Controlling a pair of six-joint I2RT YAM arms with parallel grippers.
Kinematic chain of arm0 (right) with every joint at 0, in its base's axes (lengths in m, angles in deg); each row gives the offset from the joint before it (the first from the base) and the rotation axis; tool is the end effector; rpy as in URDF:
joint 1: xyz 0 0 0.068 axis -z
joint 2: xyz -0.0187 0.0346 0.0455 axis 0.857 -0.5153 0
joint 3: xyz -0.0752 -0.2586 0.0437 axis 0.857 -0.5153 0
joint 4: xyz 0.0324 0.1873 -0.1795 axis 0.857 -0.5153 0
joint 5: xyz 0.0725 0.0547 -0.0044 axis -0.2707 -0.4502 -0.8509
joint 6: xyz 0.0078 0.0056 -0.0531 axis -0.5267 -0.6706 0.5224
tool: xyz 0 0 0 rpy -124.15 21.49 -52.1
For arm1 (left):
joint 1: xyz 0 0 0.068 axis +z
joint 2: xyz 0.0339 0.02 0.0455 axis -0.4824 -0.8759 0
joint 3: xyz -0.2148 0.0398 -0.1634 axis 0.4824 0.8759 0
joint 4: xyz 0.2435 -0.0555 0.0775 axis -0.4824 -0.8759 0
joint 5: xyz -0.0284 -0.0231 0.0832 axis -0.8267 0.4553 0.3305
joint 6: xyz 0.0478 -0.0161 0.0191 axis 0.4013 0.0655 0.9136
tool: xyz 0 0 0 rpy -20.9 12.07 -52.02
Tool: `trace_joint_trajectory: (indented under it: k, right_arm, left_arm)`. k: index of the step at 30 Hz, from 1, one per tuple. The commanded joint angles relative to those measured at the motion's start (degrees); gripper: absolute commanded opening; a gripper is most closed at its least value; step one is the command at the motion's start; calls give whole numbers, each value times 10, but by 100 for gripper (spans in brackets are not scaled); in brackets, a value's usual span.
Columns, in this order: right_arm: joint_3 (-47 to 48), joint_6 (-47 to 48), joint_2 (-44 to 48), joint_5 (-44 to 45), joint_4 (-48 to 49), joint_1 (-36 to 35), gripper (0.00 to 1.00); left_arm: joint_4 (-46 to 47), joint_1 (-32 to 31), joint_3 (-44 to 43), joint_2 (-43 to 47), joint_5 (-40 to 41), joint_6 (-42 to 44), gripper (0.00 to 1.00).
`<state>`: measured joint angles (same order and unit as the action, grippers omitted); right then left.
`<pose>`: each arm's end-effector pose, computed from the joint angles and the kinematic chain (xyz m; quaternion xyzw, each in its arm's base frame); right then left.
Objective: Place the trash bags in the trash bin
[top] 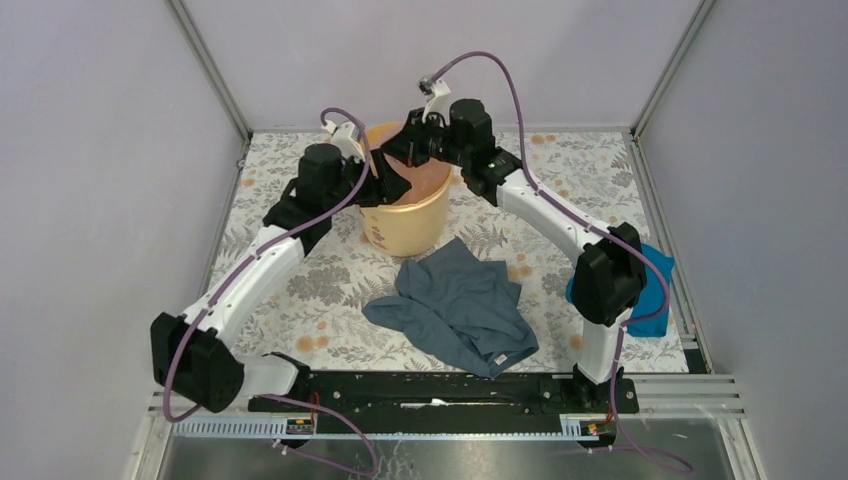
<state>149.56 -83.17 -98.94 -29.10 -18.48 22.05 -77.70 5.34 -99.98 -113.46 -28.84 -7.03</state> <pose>0.3607 0.2883 0.3878 -0.2281 0.6666 0.4662 0.5351 0.2770 -0.1300 0.3501 0.0214 0.8180 -0.3478 0.4577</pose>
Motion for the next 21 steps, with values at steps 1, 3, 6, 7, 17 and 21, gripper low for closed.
trace_joint_trajectory:
  k: [1, 3, 6, 7, 17, 21]
  right_arm:
    - [-42, -2, 28, -46, 35, -3, 0]
    - [-39, 6, 22, -70, 22, -3, 0]
    - [-27, 18, 15, -87, -1, -3, 0]
    - [-21, 23, 14, -91, -10, -3, 0]
    - [47, 24, -7, -222, -70, -3, 0]
    - [57, 38, -14, -222, -85, -3, 0]
  left_arm:
    - [-16, 2, -6, 83, -64, 40, 68]
    - [-43, 3, -19, 111, -87, 56, 76]
    - [-94, 4, -41, 147, -47, 68, 79]
    - [-117, 7, -46, 157, -19, 65, 79]
    - [-165, 194, -45, 109, 14, -17, 81]
    - [-117, 196, -60, 61, -3, -19, 80]
